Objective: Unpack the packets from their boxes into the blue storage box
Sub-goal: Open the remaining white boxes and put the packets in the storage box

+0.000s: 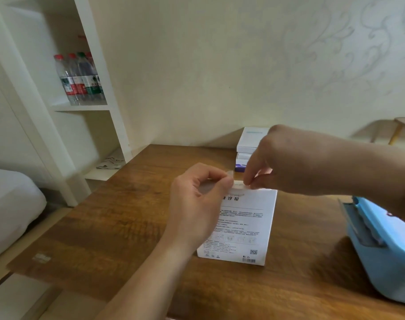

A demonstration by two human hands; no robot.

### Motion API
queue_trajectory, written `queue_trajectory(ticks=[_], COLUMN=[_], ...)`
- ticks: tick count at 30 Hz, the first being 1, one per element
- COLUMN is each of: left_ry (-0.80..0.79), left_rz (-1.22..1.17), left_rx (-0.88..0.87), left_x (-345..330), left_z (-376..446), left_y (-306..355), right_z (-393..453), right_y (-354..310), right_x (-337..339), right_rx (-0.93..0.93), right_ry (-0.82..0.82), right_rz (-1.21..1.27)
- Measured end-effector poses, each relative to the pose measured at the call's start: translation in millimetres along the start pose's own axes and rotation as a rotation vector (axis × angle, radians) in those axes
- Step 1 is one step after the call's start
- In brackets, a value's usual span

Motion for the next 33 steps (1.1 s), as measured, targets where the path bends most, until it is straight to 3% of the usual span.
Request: queue_trajectory(ticks=[10, 13, 19, 22, 25, 28, 33], left_ry=[0.122, 0.113, -0.125, -0.167, -0.152, -0.027, 0.046], left_rz=[0.148, 0.043, -0.130, -0.201, -0.241, -0.291, -0.158], left_rx=[-0.130, -0.047, 0.220, 0.261, 0.206, 0.097, -0.121], left_x=[-5, -5, -4, -4, -5, 3, 6], left_z=[-10, -7, 7, 9, 8, 4, -11], left_y=[4, -1, -6, -5, -3, -7, -6], right_z=[7, 9, 5, 0, -7, -12, -13], right_y=[-14, -19, -26, -23, -16, -11, -6], right_x=[-4, -3, -1, 3, 5, 6, 3], right_rx=[0.142, 0.155, 0.192, 0.173, 0.136, 0.120, 0.106], right_ry=[-0.095, -0.110, -0.063, 0.010, 0.101, 0.190, 0.248], right_rz=[-0.186, -0.185, -0.184, -0.095, -0.019, 0.061, 0.113])
Point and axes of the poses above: each hand's wrist, its own z-axis towards the middle knuckle, its own x-axis out of the back of the hand, y = z × x, the point moved 8 cm from there along z, towards the middle knuckle, and after that the axes turned 15 degrees about -z, right-handed, at the moved point
